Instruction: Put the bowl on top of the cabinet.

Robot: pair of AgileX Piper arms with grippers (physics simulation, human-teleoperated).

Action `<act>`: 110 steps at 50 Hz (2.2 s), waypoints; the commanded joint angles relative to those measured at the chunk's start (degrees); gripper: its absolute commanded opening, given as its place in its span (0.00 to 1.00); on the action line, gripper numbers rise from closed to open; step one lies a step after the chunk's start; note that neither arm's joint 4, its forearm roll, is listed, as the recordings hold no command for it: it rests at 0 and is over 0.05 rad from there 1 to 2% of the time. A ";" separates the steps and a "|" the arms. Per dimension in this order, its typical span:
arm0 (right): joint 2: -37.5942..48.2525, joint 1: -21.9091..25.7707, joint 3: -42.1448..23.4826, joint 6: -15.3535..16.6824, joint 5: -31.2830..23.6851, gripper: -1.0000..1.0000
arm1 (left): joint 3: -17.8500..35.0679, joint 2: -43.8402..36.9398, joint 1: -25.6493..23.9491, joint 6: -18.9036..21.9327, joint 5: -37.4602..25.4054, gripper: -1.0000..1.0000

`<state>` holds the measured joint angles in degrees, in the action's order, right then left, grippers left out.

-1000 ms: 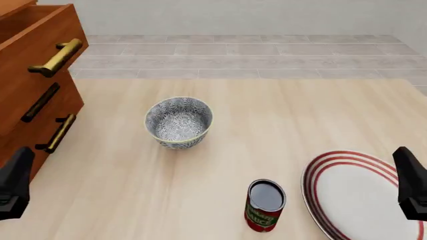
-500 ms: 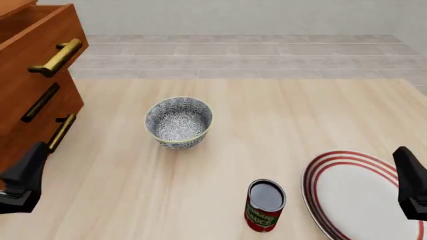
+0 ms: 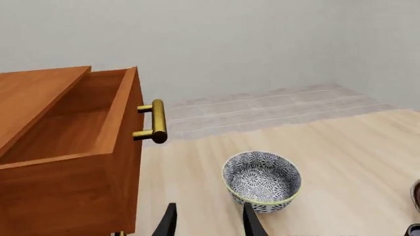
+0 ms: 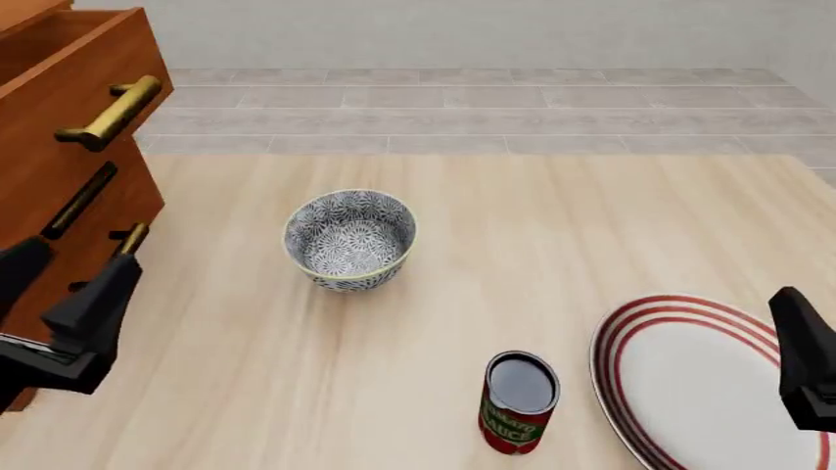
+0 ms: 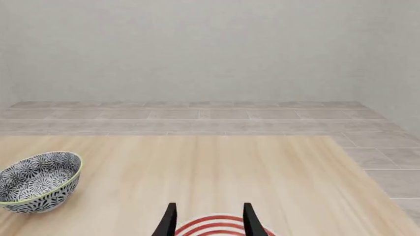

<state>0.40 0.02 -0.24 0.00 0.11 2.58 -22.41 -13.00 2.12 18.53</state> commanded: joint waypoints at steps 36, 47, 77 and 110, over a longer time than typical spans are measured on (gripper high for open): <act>0.00 0.00 0.00 0.01 0.00 1.00 | 11.22 -27.02 -10.54 -4.66 6.69 1.00; 0.01 0.00 0.00 -0.01 0.00 1.00 | 15.45 -33.80 -12.09 -7.81 6.28 1.00; 0.00 0.01 0.00 0.02 0.00 1.00 | 23.07 -37.76 -7.16 -9.27 3.45 1.00; 0.00 0.01 0.00 0.00 0.00 1.00 | 30.47 -53.14 -8.75 -5.92 2.86 1.00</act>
<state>0.40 0.02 -0.25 0.00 0.11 30.80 -73.29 -21.71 -4.75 22.34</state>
